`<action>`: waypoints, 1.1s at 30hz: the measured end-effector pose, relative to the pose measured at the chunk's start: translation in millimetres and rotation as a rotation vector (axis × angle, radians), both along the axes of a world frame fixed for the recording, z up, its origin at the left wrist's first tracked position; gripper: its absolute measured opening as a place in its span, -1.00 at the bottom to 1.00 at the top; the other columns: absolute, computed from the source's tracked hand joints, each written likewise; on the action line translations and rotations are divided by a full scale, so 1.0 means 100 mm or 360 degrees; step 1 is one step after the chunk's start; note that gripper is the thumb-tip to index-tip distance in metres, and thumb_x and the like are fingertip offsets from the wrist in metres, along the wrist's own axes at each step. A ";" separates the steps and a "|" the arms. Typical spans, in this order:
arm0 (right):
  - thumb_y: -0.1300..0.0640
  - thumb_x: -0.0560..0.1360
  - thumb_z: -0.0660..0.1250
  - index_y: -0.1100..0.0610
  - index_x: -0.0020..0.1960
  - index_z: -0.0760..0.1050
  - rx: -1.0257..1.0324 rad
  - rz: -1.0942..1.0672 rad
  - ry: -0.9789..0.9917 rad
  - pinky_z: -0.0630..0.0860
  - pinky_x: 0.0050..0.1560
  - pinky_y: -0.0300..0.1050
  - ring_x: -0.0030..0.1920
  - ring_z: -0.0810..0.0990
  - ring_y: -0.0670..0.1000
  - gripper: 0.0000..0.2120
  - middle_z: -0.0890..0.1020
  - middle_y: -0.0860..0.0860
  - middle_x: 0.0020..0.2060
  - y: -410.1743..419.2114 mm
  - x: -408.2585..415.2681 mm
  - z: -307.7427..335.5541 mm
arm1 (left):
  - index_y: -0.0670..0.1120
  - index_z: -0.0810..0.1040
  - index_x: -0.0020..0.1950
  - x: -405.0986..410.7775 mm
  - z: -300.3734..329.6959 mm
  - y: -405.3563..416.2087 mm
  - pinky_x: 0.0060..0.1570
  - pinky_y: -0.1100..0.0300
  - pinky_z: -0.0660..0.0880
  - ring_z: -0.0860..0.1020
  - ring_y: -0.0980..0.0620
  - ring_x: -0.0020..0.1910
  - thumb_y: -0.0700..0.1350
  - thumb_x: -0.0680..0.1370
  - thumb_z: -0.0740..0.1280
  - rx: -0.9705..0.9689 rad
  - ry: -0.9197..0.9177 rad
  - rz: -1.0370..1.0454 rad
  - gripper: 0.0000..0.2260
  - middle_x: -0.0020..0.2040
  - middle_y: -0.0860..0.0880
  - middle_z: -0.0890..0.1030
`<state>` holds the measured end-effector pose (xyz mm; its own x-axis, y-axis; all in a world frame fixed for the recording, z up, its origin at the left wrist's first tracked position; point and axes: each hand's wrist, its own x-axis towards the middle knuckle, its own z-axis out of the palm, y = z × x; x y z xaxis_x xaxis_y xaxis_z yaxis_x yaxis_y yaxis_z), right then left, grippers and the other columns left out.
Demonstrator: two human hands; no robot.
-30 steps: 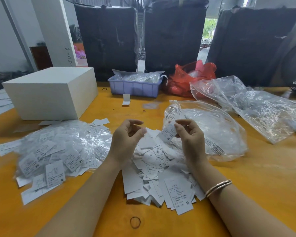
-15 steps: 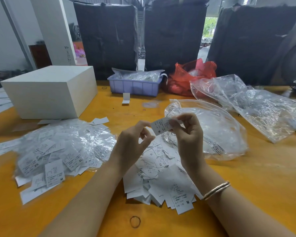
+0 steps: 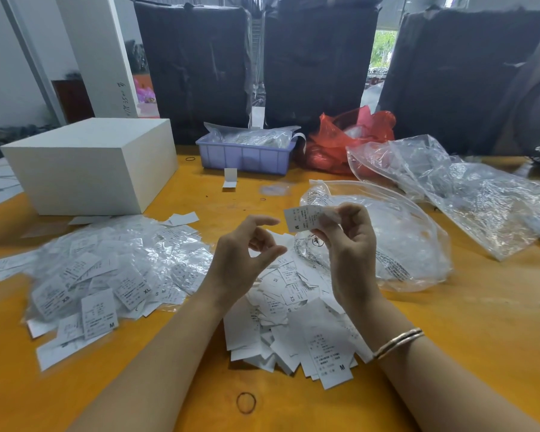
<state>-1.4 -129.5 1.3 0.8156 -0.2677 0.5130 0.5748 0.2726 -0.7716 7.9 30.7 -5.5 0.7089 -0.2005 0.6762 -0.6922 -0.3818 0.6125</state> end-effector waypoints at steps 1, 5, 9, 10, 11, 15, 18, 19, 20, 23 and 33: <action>0.24 0.43 0.30 -0.17 -0.26 0.49 -0.0028 0.0009 -0.0003 0.52 -0.12 -0.26 -0.10 0.59 -0.12 -0.71 0.59 -0.15 -0.26 0.00 0.00 0.00 | -0.12 0.50 0.14 0.00 0.00 0.00 -0.15 0.38 0.49 0.55 0.16 -0.22 -0.22 0.41 0.48 0.0009 -0.0001 -0.0003 -0.66 -0.27 0.10 0.56; 0.35 0.48 0.27 -0.07 -0.21 0.45 -0.0162 0.0028 -0.0041 0.52 -0.12 -0.25 -0.12 0.58 -0.10 -0.69 0.58 -0.10 -0.24 -0.01 0.00 -0.04 | -0.08 0.48 0.12 0.00 0.00 0.01 -0.15 0.32 0.51 0.55 0.13 -0.21 -0.21 0.41 0.48 0.0016 -0.0012 0.0021 -0.67 -0.27 0.11 0.56; 0.41 0.50 0.24 0.06 -0.17 0.40 -0.0243 0.0033 -0.0020 0.51 -0.12 -0.27 -0.15 0.56 -0.11 -0.74 0.58 -0.06 -0.21 -0.05 0.01 -0.07 | -0.02 0.47 0.11 0.00 0.01 0.02 -0.14 0.32 0.51 0.55 0.13 -0.23 -0.21 0.41 0.48 -0.0020 -0.0008 0.0042 -0.67 -0.27 0.09 0.57; 0.42 0.50 0.23 0.07 -0.17 0.40 -0.0251 0.0046 -0.0023 0.50 -0.13 -0.29 -0.15 0.56 -0.13 -0.74 0.58 -0.09 -0.22 -0.06 0.01 -0.07 | -0.02 0.48 0.11 0.00 0.01 0.02 -0.14 0.33 0.50 0.55 0.13 -0.23 -0.21 0.42 0.48 -0.0023 -0.0008 0.0043 -0.67 -0.27 0.10 0.57; 0.42 0.50 0.23 0.08 -0.17 0.40 -0.0261 0.0064 -0.0030 0.50 -0.14 -0.30 -0.16 0.56 -0.14 -0.75 0.59 -0.11 -0.23 -0.07 0.01 -0.07 | -0.02 0.48 0.11 0.00 0.00 0.02 -0.14 0.35 0.49 0.55 0.14 -0.23 -0.21 0.42 0.48 -0.0023 -0.0009 0.0042 -0.67 -0.27 0.10 0.57; 0.37 0.48 0.25 0.08 -0.17 0.40 -0.0315 0.0105 -0.0060 0.49 -0.12 -0.28 -0.17 0.53 -0.12 -0.80 0.58 -0.10 -0.23 -0.08 0.01 -0.06 | -0.04 0.49 0.12 0.00 0.00 0.03 -0.13 0.40 0.48 0.56 0.17 -0.22 -0.21 0.42 0.48 -0.0016 -0.0013 0.0024 -0.67 -0.26 0.11 0.58; 0.35 0.47 0.25 0.10 -0.14 0.42 -0.0487 0.0117 -0.0055 0.46 -0.16 -0.22 -0.21 0.49 -0.07 -0.84 0.55 -0.11 -0.26 -0.07 0.01 -0.07 | -0.06 0.50 0.13 0.01 -0.01 0.02 -0.13 0.41 0.48 0.57 0.17 -0.19 -0.22 0.42 0.47 0.0004 -0.0012 0.0000 -0.68 -0.24 0.07 0.60; 0.37 0.47 0.25 0.11 -0.11 0.43 -0.0534 0.0119 -0.0043 0.45 -0.18 -0.20 -0.22 0.49 -0.06 -0.83 0.55 -0.12 -0.27 -0.07 0.00 -0.08 | -0.09 0.51 0.13 0.01 -0.01 0.03 -0.12 0.41 0.48 0.57 0.17 -0.19 -0.22 0.42 0.47 0.0015 -0.0010 -0.0001 -0.69 -0.23 0.06 0.60; 0.40 0.47 0.25 0.11 -0.09 0.44 -0.0555 0.0116 -0.0027 0.45 -0.20 -0.22 -0.23 0.49 -0.08 -0.80 0.56 -0.13 -0.27 -0.06 0.00 -0.09 | -0.11 0.52 0.13 0.01 -0.01 0.03 -0.12 0.43 0.47 0.57 0.19 -0.18 -0.22 0.43 0.46 0.0026 -0.0006 0.0002 -0.69 -0.22 0.05 0.61; 0.44 0.48 0.24 0.07 -0.07 0.46 -0.0565 0.0053 -0.0004 0.46 -0.25 -0.29 -0.25 0.52 -0.15 -0.73 0.58 -0.17 -0.27 -0.06 0.00 -0.08 | -0.13 0.53 0.13 0.02 -0.02 0.03 -0.08 0.49 0.44 0.57 0.30 -0.13 -0.24 0.44 0.46 0.0037 0.0014 0.0024 -0.71 -0.18 0.03 0.61; 0.29 0.41 0.28 -0.12 -0.16 0.49 -0.0435 0.0069 -0.0008 0.43 -0.27 -0.28 -0.26 0.49 -0.10 -0.71 0.57 -0.14 -0.28 -0.03 -0.02 -0.05 | 0.11 0.48 0.04 0.00 0.02 0.03 -0.01 0.39 0.50 0.61 0.20 -0.11 -0.21 0.45 0.44 -0.0239 0.0196 -0.0031 -0.71 -0.21 0.10 0.63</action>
<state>-3.4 -132.8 -3.9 0.8206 -0.0837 0.5653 0.5710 0.0789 -0.8172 8.0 33.7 -3.6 0.7850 -0.1184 0.6081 -0.6150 -0.2670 0.7420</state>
